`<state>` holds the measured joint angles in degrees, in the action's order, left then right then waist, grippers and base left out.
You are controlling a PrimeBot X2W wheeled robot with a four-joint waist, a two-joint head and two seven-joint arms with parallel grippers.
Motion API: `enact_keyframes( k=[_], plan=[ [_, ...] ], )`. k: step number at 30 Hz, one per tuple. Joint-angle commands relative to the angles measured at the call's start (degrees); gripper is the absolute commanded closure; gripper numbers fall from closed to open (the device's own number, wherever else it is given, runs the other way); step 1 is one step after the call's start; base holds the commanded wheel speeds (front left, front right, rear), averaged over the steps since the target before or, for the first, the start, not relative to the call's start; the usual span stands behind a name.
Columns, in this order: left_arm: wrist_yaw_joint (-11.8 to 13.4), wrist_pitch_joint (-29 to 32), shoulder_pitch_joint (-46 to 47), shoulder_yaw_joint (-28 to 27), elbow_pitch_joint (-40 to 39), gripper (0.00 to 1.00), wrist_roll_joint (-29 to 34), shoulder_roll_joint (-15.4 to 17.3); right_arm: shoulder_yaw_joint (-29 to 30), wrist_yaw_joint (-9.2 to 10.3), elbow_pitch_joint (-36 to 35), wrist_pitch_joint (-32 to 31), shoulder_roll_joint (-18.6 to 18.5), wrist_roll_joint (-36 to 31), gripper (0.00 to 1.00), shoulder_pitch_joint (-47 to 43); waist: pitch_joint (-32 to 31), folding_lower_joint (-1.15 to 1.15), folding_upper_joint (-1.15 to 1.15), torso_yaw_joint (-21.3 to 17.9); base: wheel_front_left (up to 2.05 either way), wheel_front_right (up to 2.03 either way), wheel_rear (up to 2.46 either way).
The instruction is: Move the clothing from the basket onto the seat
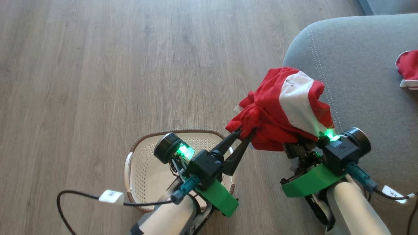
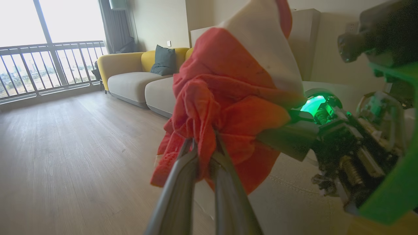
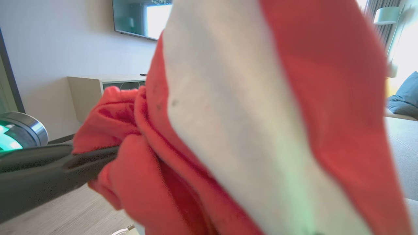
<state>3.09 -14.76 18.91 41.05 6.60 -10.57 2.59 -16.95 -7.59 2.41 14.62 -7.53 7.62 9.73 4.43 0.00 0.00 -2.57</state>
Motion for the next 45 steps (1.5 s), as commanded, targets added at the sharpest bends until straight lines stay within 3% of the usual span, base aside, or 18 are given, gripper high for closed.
enact_keyframes(
  k=[1, 7, 8, 9, 11, 13, 31, 45],
  plan=[
    [-0.5, -0.2, 1.2, -1.4, -0.8, 1.0, 0.0, 0.3, 0.5, 0.1, -2.6, 0.4, 0.1, 0.0, 1.0, 1.5, 0.0, 0.0, 0.0, 0.1, 0.0, 0.0, 0.0],
    [-1.4, -0.2, 0.9, -0.1, -0.1, 1.0, 0.1, 0.3, 0.6, 0.1, -2.4, 0.4, 0.3, -0.4, 1.0, 1.5, 0.2, 0.0, 0.0, 0.4, 0.0, 0.0, 0.0],
    [-1.5, -0.2, 0.9, 0.0, -0.1, 0.88, 0.1, 0.3, 0.6, 0.1, -2.4, 0.4, 0.3, -0.4, 1.0, 1.6, 0.3, 0.0, 0.0, 0.4, 0.0, 0.0, 0.0],
    [-1.4, -0.2, 0.9, -0.1, -0.2, 0.57, 0.2, 0.3, 0.5, 0.1, -2.4, 0.4, 0.3, -0.6, 1.0, 1.6, 0.3, 0.0, 0.0, 0.4, 0.0, 0.0, 0.0],
    [-1.4, -0.2, 0.9, 0.0, -0.1, 0.23, 0.5, 0.3, 0.4, 0.1, -2.3, 0.4, 0.2, -1.0, 1.0, 1.7, 0.3, 0.0, 0.0, 0.5, 0.0, 0.0, 0.0],
    [-1.4, -0.2, 1.0, 0.2, 0.4, 0.0, 0.7, 0.3, 0.4, 0.1, -2.1, 0.4, 0.2, -1.5, 1.0, 1.7, 0.3, 0.0, 0.0, 0.5, 0.0, 0.0, 0.0],
    [-0.1, -0.2, 0.0, -1.5, 3.0, 0.0, 2.1, 0.3, 2.5, 0.1, -2.2, 0.4, -2.0, -2.6, 1.0, 2.5, -1.1, 0.0, 0.0, 1.2, 0.0, 0.0, 0.0],
    [-2.4, -0.2, -2.8, -1.8, 7.2, 0.0, 5.2, 0.3, 5.8, 0.1, -3.4, 0.4, -6.7, -4.9, 1.0, 3.5, -1.5, 0.0, 0.0, 0.1, 0.0, 0.0, 0.0]
  ],
)
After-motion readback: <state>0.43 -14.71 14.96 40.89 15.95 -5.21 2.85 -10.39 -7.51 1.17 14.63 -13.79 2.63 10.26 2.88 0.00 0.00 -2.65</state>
